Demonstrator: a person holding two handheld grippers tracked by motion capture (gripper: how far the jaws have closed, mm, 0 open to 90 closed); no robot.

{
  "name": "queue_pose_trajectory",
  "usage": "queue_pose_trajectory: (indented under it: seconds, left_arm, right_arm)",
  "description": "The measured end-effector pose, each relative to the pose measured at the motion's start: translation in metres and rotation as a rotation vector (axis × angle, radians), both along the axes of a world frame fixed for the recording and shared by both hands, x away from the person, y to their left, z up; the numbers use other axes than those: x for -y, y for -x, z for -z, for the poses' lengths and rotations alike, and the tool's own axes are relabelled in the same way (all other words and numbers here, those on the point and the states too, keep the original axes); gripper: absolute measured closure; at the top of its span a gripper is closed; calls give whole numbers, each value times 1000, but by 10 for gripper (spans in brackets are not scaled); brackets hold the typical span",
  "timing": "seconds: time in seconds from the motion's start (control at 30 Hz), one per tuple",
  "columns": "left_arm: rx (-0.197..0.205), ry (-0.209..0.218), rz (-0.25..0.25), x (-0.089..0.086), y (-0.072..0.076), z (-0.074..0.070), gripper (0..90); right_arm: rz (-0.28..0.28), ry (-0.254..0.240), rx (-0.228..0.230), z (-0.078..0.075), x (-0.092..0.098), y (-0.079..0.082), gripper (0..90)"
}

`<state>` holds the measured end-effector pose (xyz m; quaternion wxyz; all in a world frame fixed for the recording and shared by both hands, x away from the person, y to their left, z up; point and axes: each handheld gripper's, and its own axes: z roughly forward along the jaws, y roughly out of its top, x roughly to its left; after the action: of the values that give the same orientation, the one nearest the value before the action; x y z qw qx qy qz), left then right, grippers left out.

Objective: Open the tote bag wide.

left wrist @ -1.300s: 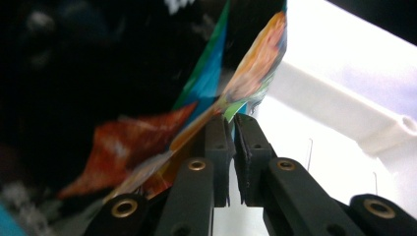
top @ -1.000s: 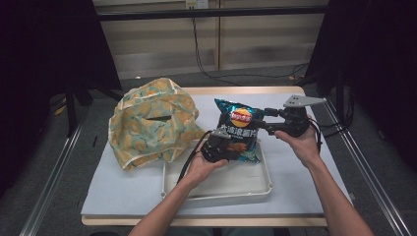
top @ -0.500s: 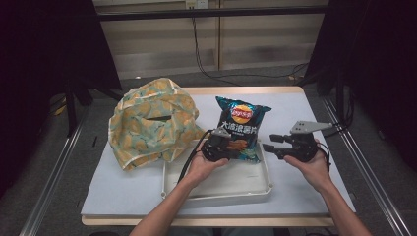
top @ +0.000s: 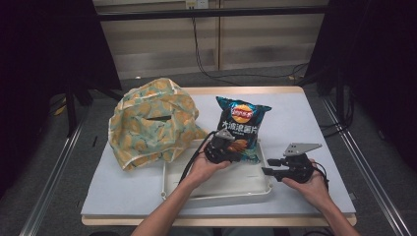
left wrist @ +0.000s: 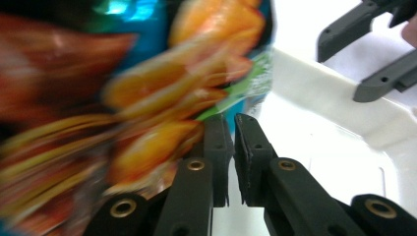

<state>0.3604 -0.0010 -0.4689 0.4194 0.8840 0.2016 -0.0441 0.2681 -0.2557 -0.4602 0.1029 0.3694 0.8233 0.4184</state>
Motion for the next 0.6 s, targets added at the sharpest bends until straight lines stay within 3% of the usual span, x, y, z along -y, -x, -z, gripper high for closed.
queue_pose_trajectory:
  seconds: [0.1, 0.47, 0.5, 0.6]
  left_arm:
    - [13, -7, 44, 8, 3, 0, 845]
    - [26, -31, 3, 22, -5, -3, 857]
    - [18, -6, 5, 24, -5, -2, 857]
    - [56, -49, -1, 31, -3, -1, 864]
  right_arm:
    - [-3, 20, -5, 2, -2, 0, 597]
    - [1, 7, -27, 3, -1, 0, 590]
    - [2, 6, -29, 3, -1, 0, 591]
    - [5, 1, -34, 3, -1, 0, 595]
